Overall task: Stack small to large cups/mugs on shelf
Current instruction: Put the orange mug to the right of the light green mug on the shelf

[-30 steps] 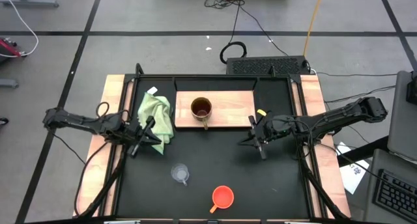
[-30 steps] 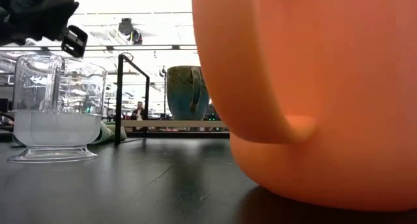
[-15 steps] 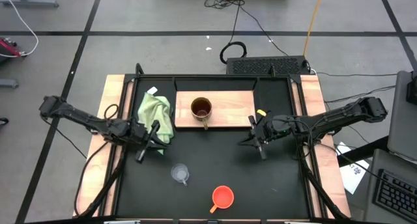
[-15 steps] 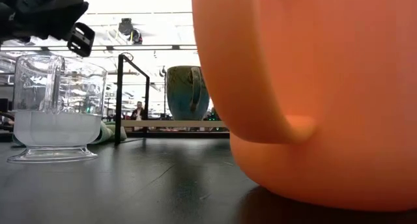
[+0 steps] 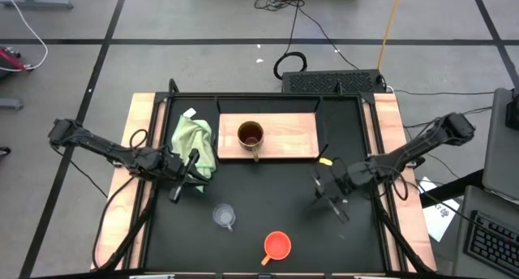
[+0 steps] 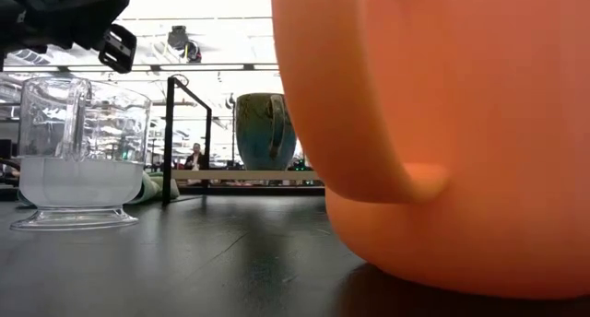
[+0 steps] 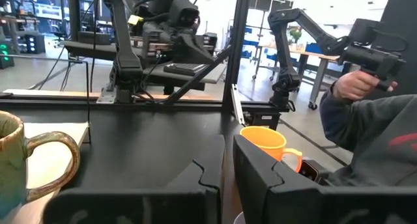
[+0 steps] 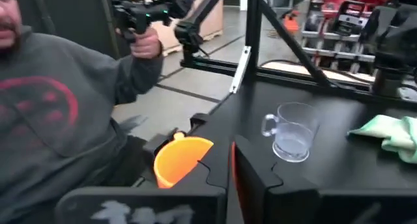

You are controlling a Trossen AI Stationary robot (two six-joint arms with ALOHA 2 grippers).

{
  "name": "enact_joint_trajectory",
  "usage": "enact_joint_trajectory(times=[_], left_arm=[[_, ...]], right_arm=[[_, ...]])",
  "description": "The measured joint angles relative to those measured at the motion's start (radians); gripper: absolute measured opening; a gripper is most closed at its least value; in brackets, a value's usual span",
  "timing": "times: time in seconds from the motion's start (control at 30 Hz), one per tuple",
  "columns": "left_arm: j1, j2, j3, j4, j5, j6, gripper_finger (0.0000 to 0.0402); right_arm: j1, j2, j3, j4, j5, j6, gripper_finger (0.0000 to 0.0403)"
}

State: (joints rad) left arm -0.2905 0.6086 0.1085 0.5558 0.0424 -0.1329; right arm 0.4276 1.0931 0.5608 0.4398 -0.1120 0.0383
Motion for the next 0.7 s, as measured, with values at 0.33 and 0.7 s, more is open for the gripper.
enact_joint_trajectory(times=[0.33,0.7], left_arm=[[0.0,0.0,0.0,-0.004,-0.001,-0.001,0.0033],[0.0,0.0,0.0,-0.006,-0.001,-0.002,0.0033]], right_arm=[[0.031,0.245,0.291,-0.362,0.063,0.034,0.011],[0.017,0.405,0.553,-0.717,0.061,0.112,0.0188]])
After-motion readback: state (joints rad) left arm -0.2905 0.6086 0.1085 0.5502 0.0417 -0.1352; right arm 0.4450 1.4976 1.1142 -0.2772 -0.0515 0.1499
